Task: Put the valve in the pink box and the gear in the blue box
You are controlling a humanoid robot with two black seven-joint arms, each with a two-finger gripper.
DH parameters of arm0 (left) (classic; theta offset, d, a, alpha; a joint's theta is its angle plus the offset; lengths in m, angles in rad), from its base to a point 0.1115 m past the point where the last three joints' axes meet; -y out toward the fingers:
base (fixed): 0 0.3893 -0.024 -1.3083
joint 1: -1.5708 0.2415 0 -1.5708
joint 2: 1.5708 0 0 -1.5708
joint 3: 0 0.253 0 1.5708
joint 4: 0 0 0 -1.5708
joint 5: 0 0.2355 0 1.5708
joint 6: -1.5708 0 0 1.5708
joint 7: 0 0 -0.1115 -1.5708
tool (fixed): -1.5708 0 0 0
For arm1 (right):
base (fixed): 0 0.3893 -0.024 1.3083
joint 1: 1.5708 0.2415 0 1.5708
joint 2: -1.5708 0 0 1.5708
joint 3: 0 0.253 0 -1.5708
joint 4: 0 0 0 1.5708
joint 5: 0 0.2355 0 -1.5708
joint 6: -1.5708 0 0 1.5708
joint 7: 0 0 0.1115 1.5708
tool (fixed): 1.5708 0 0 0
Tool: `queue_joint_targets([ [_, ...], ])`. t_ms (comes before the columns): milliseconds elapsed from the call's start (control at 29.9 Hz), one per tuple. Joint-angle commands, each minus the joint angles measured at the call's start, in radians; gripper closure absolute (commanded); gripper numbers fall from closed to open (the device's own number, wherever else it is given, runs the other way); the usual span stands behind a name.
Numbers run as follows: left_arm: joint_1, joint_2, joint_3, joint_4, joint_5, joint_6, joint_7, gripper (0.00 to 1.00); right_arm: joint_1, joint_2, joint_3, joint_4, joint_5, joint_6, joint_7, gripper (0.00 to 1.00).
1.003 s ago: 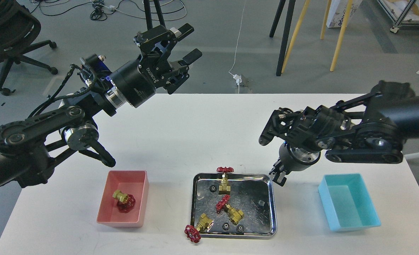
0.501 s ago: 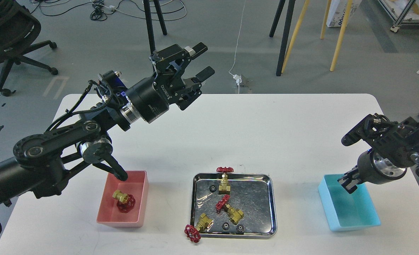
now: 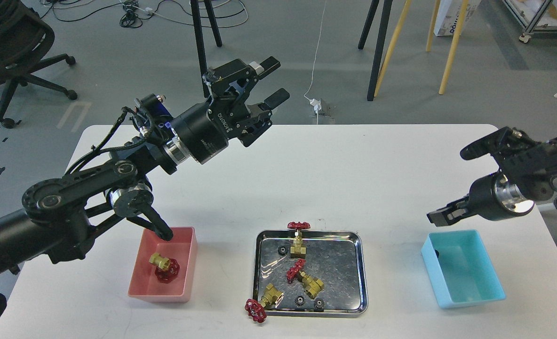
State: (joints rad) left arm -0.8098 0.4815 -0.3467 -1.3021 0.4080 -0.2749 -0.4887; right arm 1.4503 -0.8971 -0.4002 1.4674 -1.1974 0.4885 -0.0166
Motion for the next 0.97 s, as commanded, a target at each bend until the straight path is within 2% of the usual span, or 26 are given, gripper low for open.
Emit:
queue_joint_targets([
  [0, -0.019, 0.002, -0.003, 0.047, -0.001, -0.004, 0.000, 0.36, -0.039, -0.038, 0.168, -0.051, 0.157, 0.000, 0.000, 0.00],
  [134, -0.026, 0.003, -0.044, 0.131, -0.009, -0.049, 0.000, 0.35, -0.073, -0.052, 0.337, -0.153, 0.443, 0.000, 0.017, 0.00],
  [234, -0.026, 0.003, -0.084, 0.196, -0.015, -0.191, 0.000, 0.35, -0.113, -0.039, 0.452, -0.257, 0.797, 0.000, 0.024, 0.00],
  [267, -0.026, 0.002, -0.115, 0.229, -0.029, -0.214, 0.000, 0.35, -0.131, -0.026, 0.495, -0.298, 0.926, 0.000, 0.039, 0.00],
  [368, -0.025, -0.004, -0.198, 0.337, -0.124, -0.214, 0.000, 0.34, -0.204, 0.059, 0.575, -0.419, 1.255, 0.000, 0.110, 0.00],
  [434, -0.026, -0.007, -0.222, 0.400, -0.187, -0.214, 0.000, 0.34, -0.252, 0.141, 0.610, -0.536, 1.399, 0.000, 0.133, 0.00],
  [568, -0.026, -0.021, -0.224, 0.545, -0.267, -0.214, 0.000, 0.33, -0.333, 0.338, 0.707, -0.786, 1.487, 0.000, 0.138, 0.00],
  [668, -0.028, -0.075, -0.225, 0.642, -0.279, -0.214, 0.000, 0.33, -0.360, 0.438, 0.761, -0.903, 1.486, 0.000, 0.129, 0.00],
  [769, -0.026, -0.095, -0.225, 0.670, -0.285, -0.214, 0.000, 0.32, -0.375, 0.518, 0.768, -0.973, 1.484, 0.000, 0.126, 0.00],
  [936, -0.040, -0.115, -0.219, 0.670, -0.278, -0.214, 0.000, 0.31, -0.381, 0.564, 0.868, -1.042, 1.487, 0.000, 0.139, 0.00],
])
